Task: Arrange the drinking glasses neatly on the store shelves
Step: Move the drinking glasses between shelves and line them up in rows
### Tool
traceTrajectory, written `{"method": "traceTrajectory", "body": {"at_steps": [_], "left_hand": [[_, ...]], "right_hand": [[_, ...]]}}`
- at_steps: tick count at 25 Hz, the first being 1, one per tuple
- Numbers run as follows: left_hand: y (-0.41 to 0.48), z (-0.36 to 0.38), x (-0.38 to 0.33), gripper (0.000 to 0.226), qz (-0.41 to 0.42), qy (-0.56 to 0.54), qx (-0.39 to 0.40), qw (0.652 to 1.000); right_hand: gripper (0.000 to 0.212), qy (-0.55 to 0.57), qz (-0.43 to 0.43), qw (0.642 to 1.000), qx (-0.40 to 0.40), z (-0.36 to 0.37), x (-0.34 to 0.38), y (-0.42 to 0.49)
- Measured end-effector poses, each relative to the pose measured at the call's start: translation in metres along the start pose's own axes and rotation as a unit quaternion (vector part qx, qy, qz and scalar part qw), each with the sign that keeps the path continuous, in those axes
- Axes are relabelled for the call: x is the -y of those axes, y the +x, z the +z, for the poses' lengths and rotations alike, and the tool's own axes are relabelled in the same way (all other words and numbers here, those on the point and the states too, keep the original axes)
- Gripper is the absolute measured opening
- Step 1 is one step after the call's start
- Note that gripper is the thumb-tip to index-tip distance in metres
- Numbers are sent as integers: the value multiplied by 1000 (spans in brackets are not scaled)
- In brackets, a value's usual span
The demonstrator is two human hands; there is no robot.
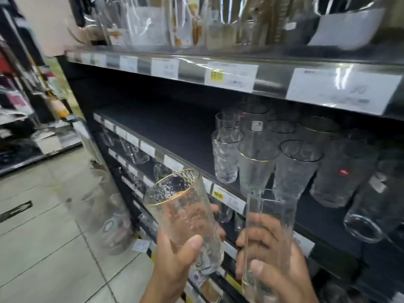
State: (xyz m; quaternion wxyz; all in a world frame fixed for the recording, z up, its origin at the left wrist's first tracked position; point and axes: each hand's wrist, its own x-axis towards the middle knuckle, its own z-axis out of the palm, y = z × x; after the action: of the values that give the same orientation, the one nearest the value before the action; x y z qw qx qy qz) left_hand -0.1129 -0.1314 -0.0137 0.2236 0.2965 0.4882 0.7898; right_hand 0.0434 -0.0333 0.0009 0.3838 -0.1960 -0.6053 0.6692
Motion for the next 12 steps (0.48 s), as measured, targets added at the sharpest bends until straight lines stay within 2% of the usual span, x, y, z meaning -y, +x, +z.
{"method": "traceTrajectory", "body": {"at_steps": [2, 3, 6, 9, 12], "left_hand": [[4, -37, -14, 103, -11, 2, -42, 999], [6, -54, -21, 109, -22, -12, -63, 998], [12, -113, -40, 98, -20, -31, -115, 993], [22, -177, -56, 100, -19, -35, -174, 984], [42, -235, -71, 95, -24, -27, -182, 983]], "right_hand": [[83, 74, 69, 993, 60, 41, -13, 15], [88, 83, 82, 990, 77, 60, -19, 22], [94, 66, 123, 981, 135, 122, -29, 45], [78, 38, 135, 970, 199, 188, -44, 63], [57, 69, 149, 960, 226, 253, -55, 81]]}}
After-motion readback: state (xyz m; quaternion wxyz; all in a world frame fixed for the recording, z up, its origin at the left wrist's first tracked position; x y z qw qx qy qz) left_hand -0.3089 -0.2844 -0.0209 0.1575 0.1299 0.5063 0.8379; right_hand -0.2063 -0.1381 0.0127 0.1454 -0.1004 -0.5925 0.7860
